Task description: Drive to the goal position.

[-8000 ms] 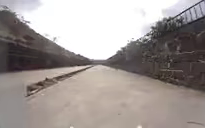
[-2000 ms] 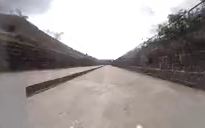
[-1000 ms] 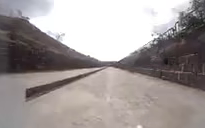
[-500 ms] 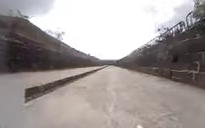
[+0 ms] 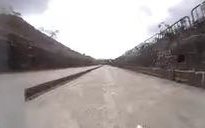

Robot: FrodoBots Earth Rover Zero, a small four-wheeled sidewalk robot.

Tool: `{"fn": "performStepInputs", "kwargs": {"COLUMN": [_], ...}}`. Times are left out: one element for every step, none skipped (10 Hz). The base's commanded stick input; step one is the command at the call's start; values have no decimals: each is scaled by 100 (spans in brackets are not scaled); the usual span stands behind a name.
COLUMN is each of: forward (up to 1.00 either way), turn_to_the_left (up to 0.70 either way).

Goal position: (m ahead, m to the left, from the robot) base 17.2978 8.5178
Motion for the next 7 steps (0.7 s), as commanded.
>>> {"fn": "performStepInputs", "kwargs": {"forward": [100, 100, 100, 100, 100, 100, 100], "turn_to_the_left": [0, 0, 0, 0, 0, 0, 0]}}
